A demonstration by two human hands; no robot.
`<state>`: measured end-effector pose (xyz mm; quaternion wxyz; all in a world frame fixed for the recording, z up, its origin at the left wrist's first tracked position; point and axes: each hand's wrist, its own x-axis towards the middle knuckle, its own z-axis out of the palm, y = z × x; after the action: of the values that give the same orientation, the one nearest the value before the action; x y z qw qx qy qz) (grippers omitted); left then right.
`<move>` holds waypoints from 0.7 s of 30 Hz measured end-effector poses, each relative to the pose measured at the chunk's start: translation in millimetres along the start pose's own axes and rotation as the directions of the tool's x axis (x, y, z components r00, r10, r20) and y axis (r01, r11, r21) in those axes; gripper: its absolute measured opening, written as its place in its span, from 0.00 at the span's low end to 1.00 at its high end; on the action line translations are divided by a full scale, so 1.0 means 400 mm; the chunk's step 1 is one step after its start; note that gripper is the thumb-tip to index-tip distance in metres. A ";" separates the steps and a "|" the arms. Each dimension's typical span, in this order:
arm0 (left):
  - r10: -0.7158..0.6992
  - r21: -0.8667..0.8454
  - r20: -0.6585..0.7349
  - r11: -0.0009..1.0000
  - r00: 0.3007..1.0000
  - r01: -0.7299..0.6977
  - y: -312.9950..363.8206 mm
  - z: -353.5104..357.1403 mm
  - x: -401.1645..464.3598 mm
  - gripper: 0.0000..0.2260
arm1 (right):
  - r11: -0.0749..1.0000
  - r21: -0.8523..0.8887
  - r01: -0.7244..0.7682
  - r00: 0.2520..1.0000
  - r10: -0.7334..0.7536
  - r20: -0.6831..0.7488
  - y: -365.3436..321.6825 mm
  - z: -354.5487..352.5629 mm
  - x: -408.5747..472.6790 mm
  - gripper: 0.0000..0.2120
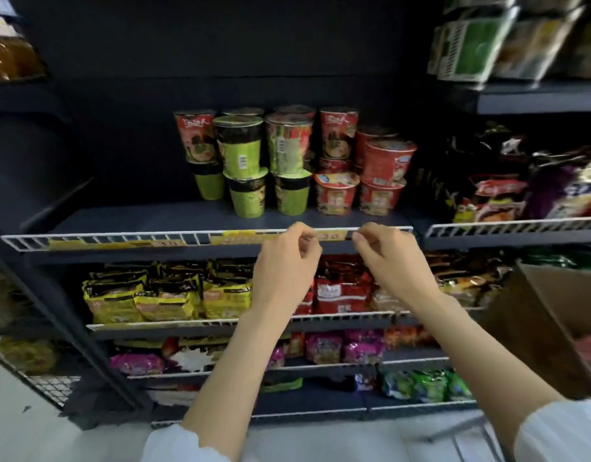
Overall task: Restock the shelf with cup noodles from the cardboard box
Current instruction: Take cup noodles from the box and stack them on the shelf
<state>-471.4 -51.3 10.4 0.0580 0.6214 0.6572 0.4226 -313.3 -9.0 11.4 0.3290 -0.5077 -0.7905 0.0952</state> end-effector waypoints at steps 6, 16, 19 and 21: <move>0.085 -0.073 0.214 0.995 0.973 -0.071 0.231 0.249 -0.084 0.06 | 0.976 -0.054 -0.211 0.976 0.207 -0.061 0.260 -0.194 -0.176 0.12; 0.154 -0.095 0.419 0.988 0.895 -0.125 0.692 0.700 -0.204 0.07 | 0.885 -0.173 -0.432 0.900 0.436 -0.017 0.750 -0.539 -0.409 0.10; 0.126 -0.029 0.494 0.991 0.861 -0.128 0.759 0.834 -0.229 0.07 | 0.855 -0.189 -0.483 0.867 0.498 0.035 0.883 -0.601 -0.437 0.10; 0.070 0.036 0.578 0.993 0.813 -0.111 0.778 0.907 -0.245 0.07 | 0.825 -0.217 -0.522 0.823 0.554 0.126 0.957 -0.612 -0.449 0.12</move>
<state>7.2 -1.0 -69.1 0.2125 0.7521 0.5927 0.1945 169.2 -30.8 -62.8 0.1691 -0.7263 -0.6463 0.1617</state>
